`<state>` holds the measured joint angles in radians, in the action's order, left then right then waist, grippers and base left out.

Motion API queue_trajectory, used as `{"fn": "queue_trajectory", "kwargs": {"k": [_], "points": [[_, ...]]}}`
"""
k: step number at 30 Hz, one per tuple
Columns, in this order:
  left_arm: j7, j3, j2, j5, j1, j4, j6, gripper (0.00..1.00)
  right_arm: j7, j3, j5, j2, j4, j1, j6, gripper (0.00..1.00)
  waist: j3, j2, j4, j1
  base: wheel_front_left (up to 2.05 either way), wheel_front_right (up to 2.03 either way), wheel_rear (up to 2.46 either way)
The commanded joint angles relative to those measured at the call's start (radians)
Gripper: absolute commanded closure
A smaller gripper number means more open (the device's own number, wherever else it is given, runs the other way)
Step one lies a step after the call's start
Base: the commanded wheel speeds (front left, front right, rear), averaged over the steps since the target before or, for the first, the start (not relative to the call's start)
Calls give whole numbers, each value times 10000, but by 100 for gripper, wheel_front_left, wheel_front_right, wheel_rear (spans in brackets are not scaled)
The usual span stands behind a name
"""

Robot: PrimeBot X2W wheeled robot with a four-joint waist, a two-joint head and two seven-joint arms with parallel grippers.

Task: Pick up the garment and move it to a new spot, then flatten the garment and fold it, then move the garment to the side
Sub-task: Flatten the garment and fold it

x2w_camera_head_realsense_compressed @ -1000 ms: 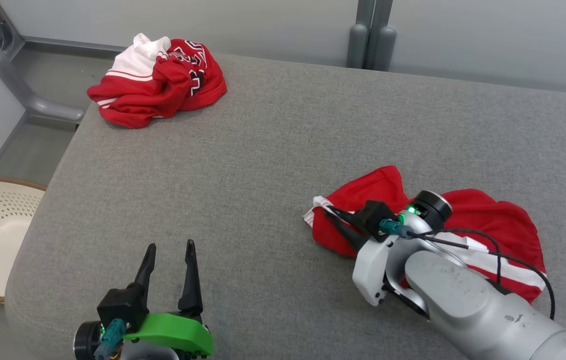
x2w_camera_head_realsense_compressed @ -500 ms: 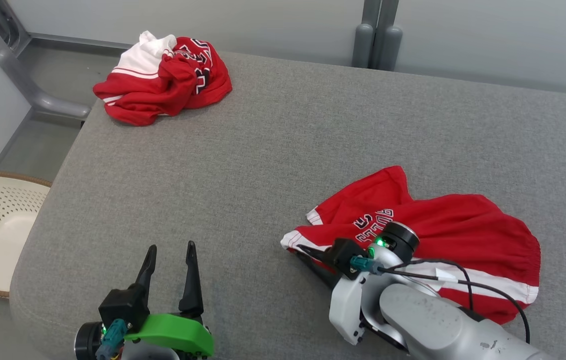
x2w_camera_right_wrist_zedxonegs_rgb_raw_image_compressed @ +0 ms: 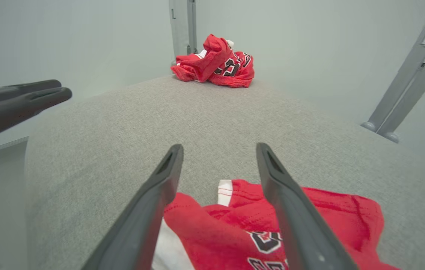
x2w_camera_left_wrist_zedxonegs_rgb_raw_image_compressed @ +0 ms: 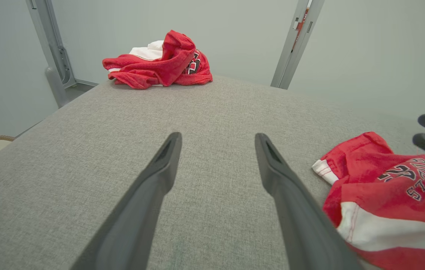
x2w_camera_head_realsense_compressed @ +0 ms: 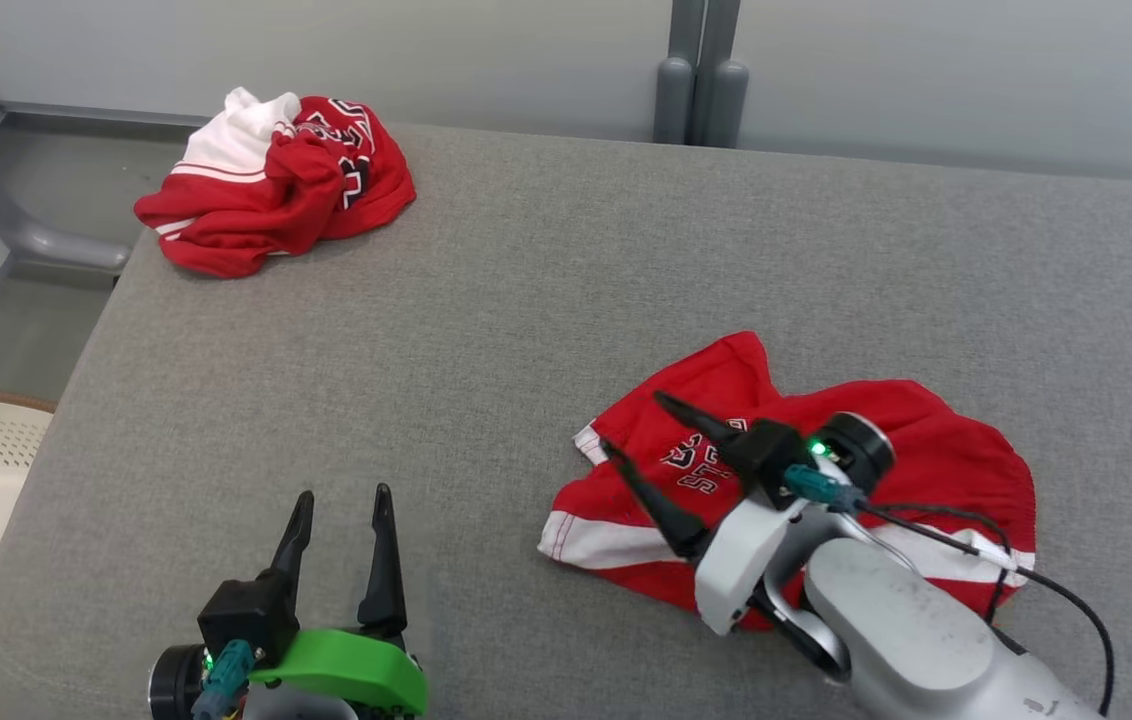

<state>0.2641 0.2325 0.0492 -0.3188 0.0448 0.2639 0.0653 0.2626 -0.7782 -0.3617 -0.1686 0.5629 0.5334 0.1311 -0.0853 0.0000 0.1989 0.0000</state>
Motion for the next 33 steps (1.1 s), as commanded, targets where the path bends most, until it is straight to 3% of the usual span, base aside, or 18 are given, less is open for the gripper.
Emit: {"fn": "queue_trajectory", "kwargs": {"k": [1, 8, 14, 23, 33], "points": [[6, 10, 23, 70, -108, -16, -69, 0, 30, 500, 219, -122, -240, -373, -6, 0, 150, 0, -251, 0, 0, 0, 0], [5, 45, 25, 221, -241, -43, -149, 0, 30, 4008, 1453, 61, -1955, -2279, -6, 0, 500, 0, -794, 0, 0, 0, 0], [5, -48, 39, 499, -534, -104, -286, 0, 31, 6008, 2205, 560, -3120, -3911, -6, 0, 823, 0, -1175, 0, 0, 0, 0], [5, -331, 44, 410, -1207, -476, -345, 0, 31, 6987, 2470, 967, -3834, -5360, -6, 0, 1062, 0, -1539, 0, 0, 0, 0], [6, -344, 28, 396, -1286, -623, -295, 0, 31, 7327, 2774, 1135, -4173, -5504, -6, 0, 1101, 0, -1623, 0, 0, 0, 0]]}}
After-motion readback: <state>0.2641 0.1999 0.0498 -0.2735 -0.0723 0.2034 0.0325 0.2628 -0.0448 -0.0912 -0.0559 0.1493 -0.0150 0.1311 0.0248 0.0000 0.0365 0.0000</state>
